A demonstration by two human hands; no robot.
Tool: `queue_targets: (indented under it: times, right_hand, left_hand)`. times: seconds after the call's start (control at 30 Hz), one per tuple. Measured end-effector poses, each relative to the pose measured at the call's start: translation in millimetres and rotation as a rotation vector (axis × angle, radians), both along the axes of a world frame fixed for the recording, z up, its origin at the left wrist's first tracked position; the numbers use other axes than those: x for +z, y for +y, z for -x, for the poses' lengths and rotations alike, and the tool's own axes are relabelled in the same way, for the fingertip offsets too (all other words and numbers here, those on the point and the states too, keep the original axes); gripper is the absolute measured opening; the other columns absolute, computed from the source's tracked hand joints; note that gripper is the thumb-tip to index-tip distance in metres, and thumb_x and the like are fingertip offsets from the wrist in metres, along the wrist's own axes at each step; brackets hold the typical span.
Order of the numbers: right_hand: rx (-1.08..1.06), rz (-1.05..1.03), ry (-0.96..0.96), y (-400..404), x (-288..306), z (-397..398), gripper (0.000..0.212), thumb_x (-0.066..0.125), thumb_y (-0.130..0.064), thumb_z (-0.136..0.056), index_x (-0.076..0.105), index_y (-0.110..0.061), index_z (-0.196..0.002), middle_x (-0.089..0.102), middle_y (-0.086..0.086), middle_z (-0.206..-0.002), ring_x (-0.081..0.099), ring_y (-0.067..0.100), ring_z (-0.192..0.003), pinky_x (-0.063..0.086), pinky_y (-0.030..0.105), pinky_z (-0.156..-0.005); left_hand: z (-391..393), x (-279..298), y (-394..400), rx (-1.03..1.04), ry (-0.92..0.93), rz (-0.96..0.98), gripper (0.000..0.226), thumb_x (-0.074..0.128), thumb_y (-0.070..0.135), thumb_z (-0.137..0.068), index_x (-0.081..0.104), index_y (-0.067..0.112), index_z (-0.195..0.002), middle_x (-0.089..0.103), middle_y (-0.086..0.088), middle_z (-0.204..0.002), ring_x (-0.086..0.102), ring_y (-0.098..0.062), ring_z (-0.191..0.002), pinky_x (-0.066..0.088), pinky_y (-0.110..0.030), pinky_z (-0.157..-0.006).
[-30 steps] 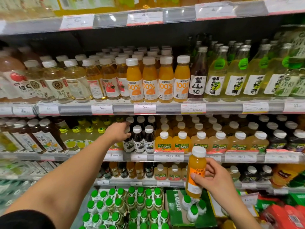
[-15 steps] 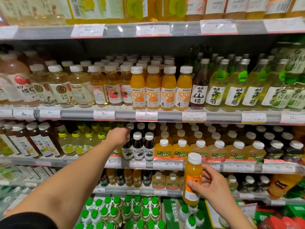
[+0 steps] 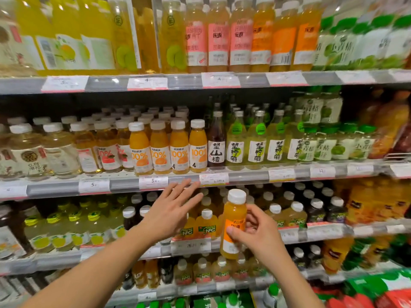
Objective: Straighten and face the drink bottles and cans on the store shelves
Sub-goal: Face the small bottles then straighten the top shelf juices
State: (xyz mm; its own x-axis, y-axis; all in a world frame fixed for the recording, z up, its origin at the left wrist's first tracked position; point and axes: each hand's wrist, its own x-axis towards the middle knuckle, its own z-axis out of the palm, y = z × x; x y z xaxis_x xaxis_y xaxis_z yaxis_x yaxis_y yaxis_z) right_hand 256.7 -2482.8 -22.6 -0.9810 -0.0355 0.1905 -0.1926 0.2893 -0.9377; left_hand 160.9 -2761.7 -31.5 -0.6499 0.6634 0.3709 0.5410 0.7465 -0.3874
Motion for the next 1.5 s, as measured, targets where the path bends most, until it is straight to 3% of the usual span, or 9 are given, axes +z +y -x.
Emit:
queue_targets:
  times: [0.07, 0.23, 0.33, 0.5, 0.7, 0.87, 1.0, 1.2, 1.5]
  right_hand:
    - [-0.025, -0.001, 0.019, 9.7, 6.4, 1.2, 0.043, 0.09, -0.025, -0.076, 0.064, -0.028, -0.111, 0.076, -0.01, -0.099, 0.074, 0.01, -0.088, 0.06, 0.03, -0.08]
    - [-0.056, 0.022, 0.052, 34.5, 24.3, 3.5, 0.047, 0.092, -0.031, -0.071, 0.066, -0.034, -0.11, 0.076, -0.009, -0.101, 0.073, 0.011, -0.092, 0.06, 0.033, -0.085]
    - [-0.089, 0.008, 0.124, 45.6, 50.0, 11.6, 0.058, 0.089, -0.051, -0.06, 0.066, -0.038, -0.112, 0.076, -0.009, -0.102, 0.072, 0.011, -0.095, 0.06, 0.033, -0.086]
    - [-0.125, -0.121, 0.336, 58.3, 132.1, 29.3, 0.062, 0.081, -0.065, -0.065, 0.06, -0.042, -0.118, 0.072, -0.02, -0.108, 0.068, 0.002, -0.101, 0.057, 0.032, -0.091]
    - [-0.29, -0.147, 0.596, 81.8, 227.6, 41.5, 0.038, 0.073, -0.043, -0.089, 0.058, -0.034, -0.123, 0.069, -0.018, -0.105, 0.064, -0.003, -0.1, 0.053, 0.029, -0.093]
    - [-0.394, -0.145, 0.716, 101.1, 283.5, 68.8, 0.053, 0.07, -0.044, -0.092, 0.049, -0.027, -0.138, 0.064, -0.016, -0.12, 0.061, 0.003, -0.109, 0.046, 0.023, -0.092]
    - [-0.42, -0.198, 0.686, 101.4, 320.4, 104.5, 0.056, 0.072, -0.044, -0.091, 0.041, -0.032, -0.135, 0.063, -0.013, -0.122, 0.062, 0.012, -0.113, 0.052, 0.038, -0.099]
    - [-0.42, -0.387, 0.639, 91.0, 343.2, 156.4, 0.05, 0.063, -0.045, -0.097, 0.041, -0.026, -0.138, 0.065, -0.008, -0.121, 0.064, 0.016, -0.108, 0.053, 0.042, -0.097]
    - [-0.707, -0.745, 0.608, 83.1, 343.4, 177.3, 0.052, 0.04, -0.066, -0.099, 0.047, -0.021, -0.124, 0.063, -0.003, -0.096, 0.061, 0.021, -0.083, 0.052, 0.037, -0.069]
  left_hand:
    - [4.1, 1.5, 4.8, 0.09, -0.034, 0.012, 0.087, 0.07, 0.039, -0.078, 0.034, 0.024, -0.155, 0.017, -0.007, -0.168, 0.02, -0.032, -0.153, 0.021, -0.051, -0.123]
    - [7.0, 23.6, 19.3, 0.055, 0.006, 0.005, 0.088, 0.079, 0.041, -0.067, 0.046, 0.026, -0.147, 0.042, -0.007, -0.157, 0.041, -0.032, -0.143, 0.027, -0.047, -0.118]
    - [4.5, 68.1, 44.6, -0.033, 0.128, -0.068, 0.079, 0.077, 0.035, -0.069, 0.051, 0.024, -0.143, 0.039, -0.009, -0.159, 0.035, -0.033, -0.146, 0.022, -0.05, -0.117]
    - [-0.4, 166.3, 88.2, -0.163, 0.324, -0.237, 0.068, 0.07, 0.027, -0.077, 0.054, 0.016, -0.143, 0.037, -0.012, -0.16, 0.032, -0.034, -0.148, 0.034, -0.056, -0.114]
    - [17.0, 252.1, 105.5, -0.106, 0.33, -0.45, 0.064, 0.046, 0.039, -0.086, 0.045, 0.022, -0.148, 0.045, -0.001, -0.154, 0.04, -0.026, -0.142, 0.035, -0.047, -0.115]
    - [43.3, 241.7, 93.5, -0.142, 0.296, -0.469, 0.058, 0.052, 0.038, -0.082, 0.058, 0.026, -0.138, 0.061, 0.007, -0.136, 0.056, -0.019, -0.118, 0.04, -0.037, -0.103]
    - [48.3, 240.2, 98.4, -0.131, 0.343, -0.516, 0.052, 0.058, 0.04, -0.078, 0.063, 0.032, -0.129, 0.061, 0.012, -0.128, 0.055, -0.016, -0.112, 0.04, -0.037, -0.097]
    - [50.2, 236.2, 108.7, -0.102, 0.385, -0.58, 0.044, 0.059, 0.043, -0.075, 0.063, 0.033, -0.118, 0.057, 0.012, -0.116, 0.055, -0.017, -0.103, 0.035, -0.035, -0.094]
    - [49.4, 235.1, 109.3, -0.085, 0.379, -0.583, 0.045, 0.058, 0.045, -0.076, 0.062, 0.034, -0.119, 0.056, 0.012, -0.117, 0.053, -0.015, -0.105, 0.034, -0.035, -0.097]
